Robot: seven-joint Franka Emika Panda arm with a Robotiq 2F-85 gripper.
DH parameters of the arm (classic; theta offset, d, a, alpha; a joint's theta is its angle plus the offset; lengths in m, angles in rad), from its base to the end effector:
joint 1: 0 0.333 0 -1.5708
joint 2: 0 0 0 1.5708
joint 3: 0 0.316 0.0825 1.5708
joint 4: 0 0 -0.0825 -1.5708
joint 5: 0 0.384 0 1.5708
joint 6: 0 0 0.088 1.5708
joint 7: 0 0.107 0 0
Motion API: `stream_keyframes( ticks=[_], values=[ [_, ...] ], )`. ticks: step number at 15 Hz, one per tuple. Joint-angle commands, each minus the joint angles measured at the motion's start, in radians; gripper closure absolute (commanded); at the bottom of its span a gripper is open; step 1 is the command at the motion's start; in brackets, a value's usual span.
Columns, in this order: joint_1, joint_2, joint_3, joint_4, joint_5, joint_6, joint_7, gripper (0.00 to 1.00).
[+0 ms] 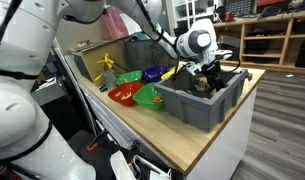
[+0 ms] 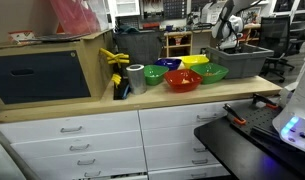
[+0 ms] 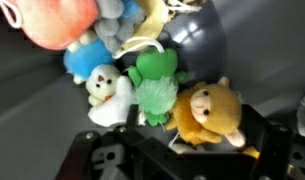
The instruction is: Put the brown doll in the red cup
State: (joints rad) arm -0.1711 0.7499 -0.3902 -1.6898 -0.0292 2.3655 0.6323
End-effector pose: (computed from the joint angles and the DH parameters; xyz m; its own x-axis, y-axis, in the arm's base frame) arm 0.5842 -0.3364 0.1861 0.4826 -0.8658 0.1323 -0.8618 -0.4425 0.2479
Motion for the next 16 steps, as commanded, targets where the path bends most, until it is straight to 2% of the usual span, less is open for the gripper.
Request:
stream_keyframes(
  ticks=[1,6,11,16],
  values=[
    [0.006,0.032,-0.003,-0.008,-0.007,0.02,0.02,0.26],
    [0.024,0.014,0.001,-0.019,-0.004,0.016,0.014,0.66],
    [0.049,-0.049,-0.004,-0.053,-0.015,0.009,0.007,1.0],
    [0.075,-0.167,-0.004,-0.115,-0.034,-0.009,-0.005,0.98]
  ],
)
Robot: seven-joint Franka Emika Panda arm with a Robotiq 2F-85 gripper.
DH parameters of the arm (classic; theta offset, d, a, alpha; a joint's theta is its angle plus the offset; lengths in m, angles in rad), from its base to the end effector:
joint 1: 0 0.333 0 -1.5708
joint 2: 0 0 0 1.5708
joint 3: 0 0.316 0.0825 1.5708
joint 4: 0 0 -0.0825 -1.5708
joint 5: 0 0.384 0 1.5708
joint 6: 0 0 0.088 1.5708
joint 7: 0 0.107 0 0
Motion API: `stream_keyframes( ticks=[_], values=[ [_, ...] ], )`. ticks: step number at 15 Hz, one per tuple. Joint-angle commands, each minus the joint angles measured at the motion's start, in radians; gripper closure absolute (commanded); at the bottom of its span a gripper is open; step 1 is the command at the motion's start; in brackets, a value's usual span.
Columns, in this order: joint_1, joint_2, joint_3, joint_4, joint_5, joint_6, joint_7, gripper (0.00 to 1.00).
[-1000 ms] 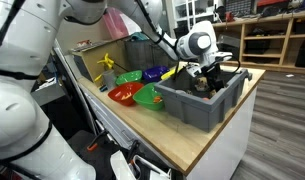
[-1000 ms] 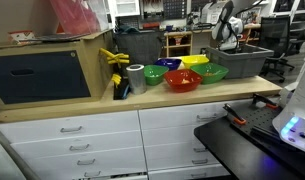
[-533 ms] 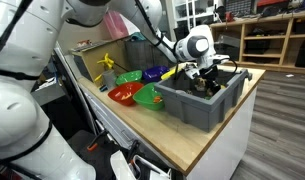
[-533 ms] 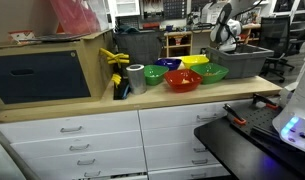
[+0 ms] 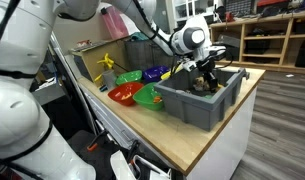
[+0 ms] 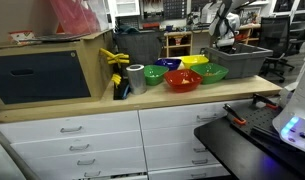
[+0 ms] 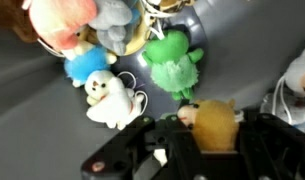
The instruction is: Put the brown doll in the red cup
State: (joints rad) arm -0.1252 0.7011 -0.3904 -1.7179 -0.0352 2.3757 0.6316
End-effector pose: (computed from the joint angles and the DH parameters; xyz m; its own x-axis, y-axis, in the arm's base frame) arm 0.5969 -0.3093 0.2067 0.5180 -0.8422 0.1495 -0.8474 -0.4815 0.2237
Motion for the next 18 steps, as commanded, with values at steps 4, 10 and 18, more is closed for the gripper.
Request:
stream_keyframes(
  ticks=[4,10,18],
  values=[
    [0.046,-0.24,0.005,-0.14,-0.051,-0.06,-0.004,0.98],
    [0.037,-0.383,0.046,-0.192,-0.062,-0.141,-0.007,0.98],
    [0.046,-0.504,0.174,-0.22,-0.001,-0.25,-0.038,0.98]
  ],
)
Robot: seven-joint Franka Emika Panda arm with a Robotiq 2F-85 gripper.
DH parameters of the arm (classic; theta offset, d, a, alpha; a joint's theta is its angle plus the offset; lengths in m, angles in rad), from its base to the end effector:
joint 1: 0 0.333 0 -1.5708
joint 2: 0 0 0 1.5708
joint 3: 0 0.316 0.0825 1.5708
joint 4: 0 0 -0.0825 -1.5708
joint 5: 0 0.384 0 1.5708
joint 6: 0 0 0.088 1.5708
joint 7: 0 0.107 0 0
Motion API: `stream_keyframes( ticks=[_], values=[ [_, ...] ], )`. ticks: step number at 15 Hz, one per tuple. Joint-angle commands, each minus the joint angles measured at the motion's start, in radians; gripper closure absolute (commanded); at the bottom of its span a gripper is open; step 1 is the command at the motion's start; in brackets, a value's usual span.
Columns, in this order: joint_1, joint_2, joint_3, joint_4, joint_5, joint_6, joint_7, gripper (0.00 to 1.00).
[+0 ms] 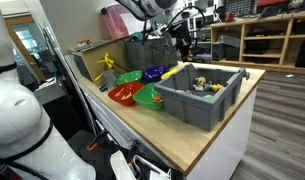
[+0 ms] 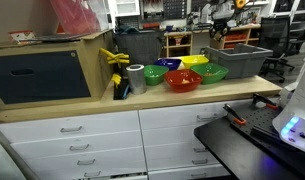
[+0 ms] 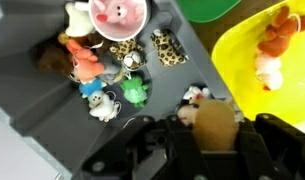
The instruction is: Put the brown doll in the red cup
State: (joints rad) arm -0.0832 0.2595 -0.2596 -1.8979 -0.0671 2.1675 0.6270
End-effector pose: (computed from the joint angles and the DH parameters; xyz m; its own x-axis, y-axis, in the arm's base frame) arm 0.5810 -0.2019 0.3726 0.6038 -0.7927 0.0835 -0.7968 -0.5975 0.0899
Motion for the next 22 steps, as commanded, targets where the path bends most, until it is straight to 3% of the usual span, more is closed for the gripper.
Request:
stream_keyframes(
  ticks=[1,9,17,22],
  values=[
    [0.005,-0.068,0.061,-0.046,0.042,-0.048,-0.044,0.98],
    [0.016,-0.026,0.159,-0.121,0.19,-0.083,-0.144,0.98],
    [0.067,0.0,0.22,-0.196,0.245,-0.131,-0.195,0.98],
    [0.096,-0.113,0.234,-0.3,0.224,-0.116,-0.233,0.98]
  ],
)
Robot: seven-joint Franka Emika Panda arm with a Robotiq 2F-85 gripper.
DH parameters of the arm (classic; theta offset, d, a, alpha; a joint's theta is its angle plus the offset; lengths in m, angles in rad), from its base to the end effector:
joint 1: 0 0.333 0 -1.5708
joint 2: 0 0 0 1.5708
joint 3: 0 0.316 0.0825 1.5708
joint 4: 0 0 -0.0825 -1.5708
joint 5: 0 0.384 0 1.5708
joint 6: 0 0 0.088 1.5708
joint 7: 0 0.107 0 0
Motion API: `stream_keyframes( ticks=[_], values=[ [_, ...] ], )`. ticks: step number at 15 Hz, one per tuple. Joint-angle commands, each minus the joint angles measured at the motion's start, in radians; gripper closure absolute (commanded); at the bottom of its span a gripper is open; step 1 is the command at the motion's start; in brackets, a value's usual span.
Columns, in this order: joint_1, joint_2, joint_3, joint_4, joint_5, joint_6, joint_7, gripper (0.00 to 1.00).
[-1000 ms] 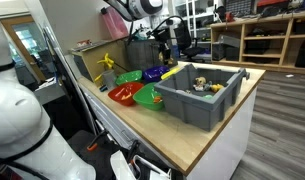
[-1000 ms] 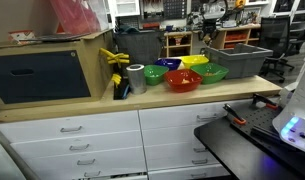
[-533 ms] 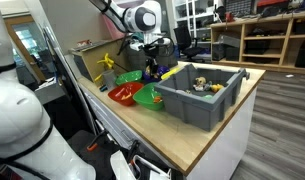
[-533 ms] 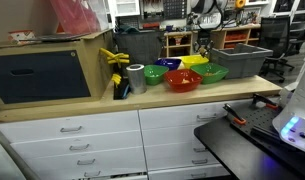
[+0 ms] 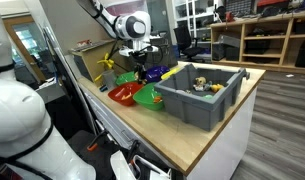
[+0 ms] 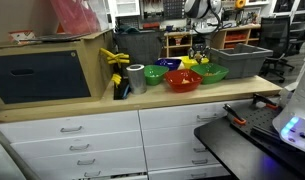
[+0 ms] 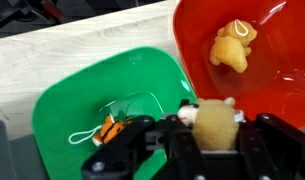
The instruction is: Put the brown doll in the red cup
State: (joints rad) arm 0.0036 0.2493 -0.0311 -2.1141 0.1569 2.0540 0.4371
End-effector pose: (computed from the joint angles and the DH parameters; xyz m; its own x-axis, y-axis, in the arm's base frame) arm 0.5380 -0.0063 0.2751 0.7990 -0.5078 -0.3221 -0.5251 -0.8502 0.0378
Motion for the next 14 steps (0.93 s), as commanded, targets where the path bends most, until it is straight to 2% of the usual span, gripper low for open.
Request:
stream_keyframes(
  ticks=[1,9,14],
  values=[
    [0.01,-0.129,0.009,-0.105,0.016,0.0,-0.059,0.98],
    [0.002,-0.244,0.024,-0.197,0.15,-0.02,-0.118,0.98],
    [0.018,-0.168,0.048,-0.159,0.233,0.049,-0.126,0.98]
  ],
)
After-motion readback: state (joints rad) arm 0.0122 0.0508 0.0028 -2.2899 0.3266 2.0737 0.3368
